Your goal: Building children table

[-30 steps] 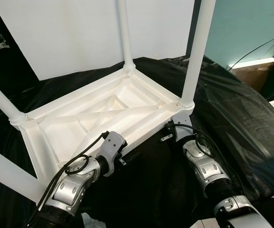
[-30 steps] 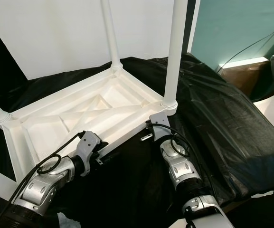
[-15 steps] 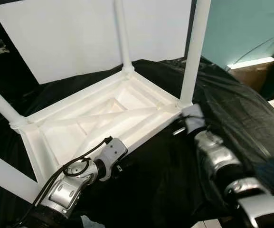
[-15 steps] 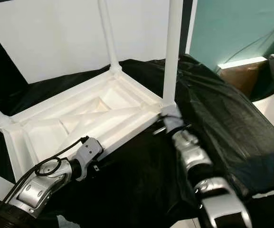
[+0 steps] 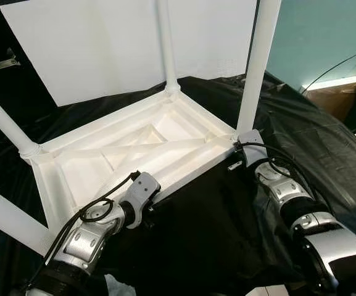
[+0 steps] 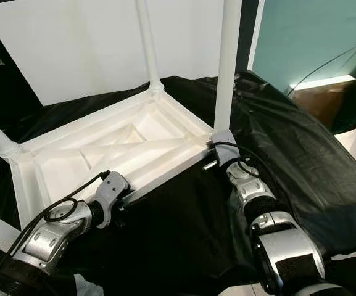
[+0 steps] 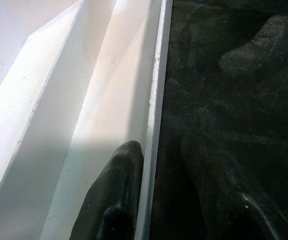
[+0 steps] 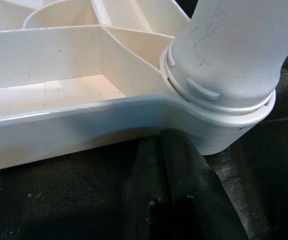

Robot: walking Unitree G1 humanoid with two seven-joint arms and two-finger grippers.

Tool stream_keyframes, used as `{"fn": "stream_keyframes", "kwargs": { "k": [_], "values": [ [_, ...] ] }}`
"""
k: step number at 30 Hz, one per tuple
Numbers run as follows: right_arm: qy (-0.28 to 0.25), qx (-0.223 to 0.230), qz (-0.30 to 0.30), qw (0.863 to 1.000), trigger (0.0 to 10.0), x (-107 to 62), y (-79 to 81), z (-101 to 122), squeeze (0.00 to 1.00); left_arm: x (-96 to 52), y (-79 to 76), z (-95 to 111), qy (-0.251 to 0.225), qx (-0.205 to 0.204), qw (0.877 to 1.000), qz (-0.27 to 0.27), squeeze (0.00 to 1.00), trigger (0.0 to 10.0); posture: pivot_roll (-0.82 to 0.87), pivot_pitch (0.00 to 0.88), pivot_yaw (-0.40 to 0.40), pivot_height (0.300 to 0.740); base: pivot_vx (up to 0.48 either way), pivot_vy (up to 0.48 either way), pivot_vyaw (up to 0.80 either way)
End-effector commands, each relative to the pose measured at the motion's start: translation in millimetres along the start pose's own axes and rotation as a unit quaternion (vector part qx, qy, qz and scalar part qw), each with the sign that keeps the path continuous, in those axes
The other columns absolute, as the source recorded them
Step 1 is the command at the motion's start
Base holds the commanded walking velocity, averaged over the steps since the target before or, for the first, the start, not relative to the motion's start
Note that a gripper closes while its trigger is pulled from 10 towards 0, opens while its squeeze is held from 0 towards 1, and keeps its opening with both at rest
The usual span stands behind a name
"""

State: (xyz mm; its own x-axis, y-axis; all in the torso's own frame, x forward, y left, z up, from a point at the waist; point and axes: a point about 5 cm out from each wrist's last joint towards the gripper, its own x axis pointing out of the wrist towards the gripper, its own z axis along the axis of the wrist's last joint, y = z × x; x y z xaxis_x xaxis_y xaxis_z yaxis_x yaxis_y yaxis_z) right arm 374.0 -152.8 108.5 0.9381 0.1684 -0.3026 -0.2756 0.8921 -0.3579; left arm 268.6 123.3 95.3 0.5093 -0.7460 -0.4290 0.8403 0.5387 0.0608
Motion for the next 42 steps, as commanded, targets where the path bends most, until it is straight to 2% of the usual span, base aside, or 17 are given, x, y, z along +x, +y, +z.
{"fn": "stream_keyframes", "kwargs": {
  "k": [1, 2, 4, 5, 10, 11, 12, 18, 19, 22, 26, 30, 31, 32, 34, 36, 42],
  "values": [
    [-0.037, -0.005, 0.007, 0.999, 10.0, 5.4, 1.6, 23, 0.00, 13.7, -28.0, -5, 0.005, 0.004, 0.994, -0.106, 0.00, 0.0, 0.05, 0.011, 0.070, 0.740, 0.000, 0.000, 0.00],
    [-0.036, -0.003, -0.002, 0.999, 10.0, 6.4, -1.8, 24, 0.00, 15.5, -28.4, -3, -0.001, 0.010, 0.994, -0.105, 0.00, 6.8, 0.05, 0.014, 0.067, 0.740, 0.000, 0.000, 0.00],
    [-0.034, -0.002, -0.008, 0.999, 10.0, 7.2, -4.6, 25, 0.00, 16.6, -28.5, -1, -0.005, 0.014, 0.994, -0.104, 0.00, 6.8, 0.05, 0.014, 0.067, 0.740, 0.000, 0.000, 0.00],
    [-0.034, -0.001, -0.013, 0.999, 10.0, 7.6, -7.1, 26, 0.00, 17.7, -27.8, 1, -0.011, 0.026, 0.995, -0.100, 0.00, 10.0, 0.05, 0.015, 0.065, 0.740, 0.000, 0.000, 0.00],
    [-0.038, 0.000, -0.013, 0.999, 10.0, 8.4, -7.8, 28, 0.00, 19.5, -26.5, 6, -0.035, 0.031, 0.994, -0.097, 0.00, 10.0, 0.04, 0.016, 0.063, 0.740, 0.000, 0.000, 0.00],
    [-0.040, 0.000, -0.007, 0.999, 10.0, 8.7, -5.0, 29, 0.00, 20.2, -25.3, 15, -0.072, 0.014, 0.993, -0.092, 0.26, 10.0, 0.04, 0.017, 0.061, 0.740, 0.000, 0.000, 0.00],
    [-0.042, 0.000, -0.002, 0.999, 10.0, 8.7, -1.3, 28, 0.00, 20.1, -24.8, 23, -0.107, -0.009, 0.990, -0.092, 1.00, 10.0, 0.04, 0.017, 0.061, 0.740, 0.000, 0.000, 0.00],
    [-0.040, 0.004, 0.002, 0.999, 10.0, 8.2, 3.7, 23, 0.00, 18.1, -28.8, 34, -0.155, -0.050, 0.980, -0.111, 1.00, 10.0, 0.04, 0.015, 0.060, 0.740, 0.000, 0.000, 0.00],
    [-0.038, 0.006, -0.006, 0.999, 10.0, 7.9, 2.3, 22, 0.00, 17.2, -31.9, 37, -0.170, -0.071, 0.975, -0.127, 1.00, 10.0, 0.04, 0.015, 0.060, 0.740, 0.000, 0.000, 0.00],
    [-0.036, 0.009, -0.021, 0.999, 10.0, 7.8, -3.1, 21, 0.00, 16.9, -34.7, 39, -0.176, -0.082, 0.970, -0.143, 1.00, 10.0, 0.03, 0.015, 0.063, 0.740, 0.000, 0.000, 0.00],
    [-0.034, 0.012, -0.035, 0.999, 10.0, 7.7, -9.7, 22, 0.00, 17.6, -36.2, 39, -0.178, -0.089, 0.968, -0.152, 1.00, 10.0, 0.03, 0.014, 0.064, 0.740, 0.000, 0.000, 0.00],
    [-0.034, 0.012, -0.048, 0.998, 10.0, 8.0, -17.2, 25, 0.00, 21.3, -33.3, 45, -0.194, -0.071, 0.969, -0.134, 1.00, 10.0, 0.03, 0.013, 0.063, 0.740, 0.000, 0.000, 0.00],
    [-0.041, 0.012, -0.038, 0.998, 10.0, 8.8, -11.9, 27, 0.00, 18.5, -25.6, 63, -0.270, -0.074, 0.955, -0.100, 0.00, 10.0, 0.03, 0.008, 0.059, 0.740, 0.000, 0.000, 0.00],
    [-0.041, 0.012, -0.038, 0.998, 10.0, 8.8, -11.9, 27, 0.00, 18.5, -25.6, 63, -0.270, -0.074, 0.955, -0.100, 0.00, 10.0, 0.03, 0.008, 0.059, 0.740, 0.000, 0.000, 0.00],
    [-0.046, 0.010, -0.027, 0.999, 10.0, 8.8, -4.6, 26, 0.00, 7.8, -24.1, 78, -0.342, -0.089, 0.930, -0.100, 0.00, 10.0, 0.03, 0.006, 0.057, 0.740, 0.000, 0.000, 0.00],
    [-0.046, 0.014, -0.023, 0.999, 10.0, 8.0, 0.4, 21, 0.00, -2.6, -26.7, 80, -0.366, -0.096, 0.918, -0.118, 0.00, 10.0, 0.03, 0.004, 0.057, 0.740, 0.000, 0.000, 0.00],
    [-0.042, 0.022, -0.013, 0.999, 10.0, 4.7, 11.1, 8, 0.00, -20.3, -27.6, 60, -0.344, -0.113, 0.922, -0.140, 0.00, 10.0, 0.03, 0.006, 0.058, 0.740, 0.000, 0.000, 0.00]
  ]
}}
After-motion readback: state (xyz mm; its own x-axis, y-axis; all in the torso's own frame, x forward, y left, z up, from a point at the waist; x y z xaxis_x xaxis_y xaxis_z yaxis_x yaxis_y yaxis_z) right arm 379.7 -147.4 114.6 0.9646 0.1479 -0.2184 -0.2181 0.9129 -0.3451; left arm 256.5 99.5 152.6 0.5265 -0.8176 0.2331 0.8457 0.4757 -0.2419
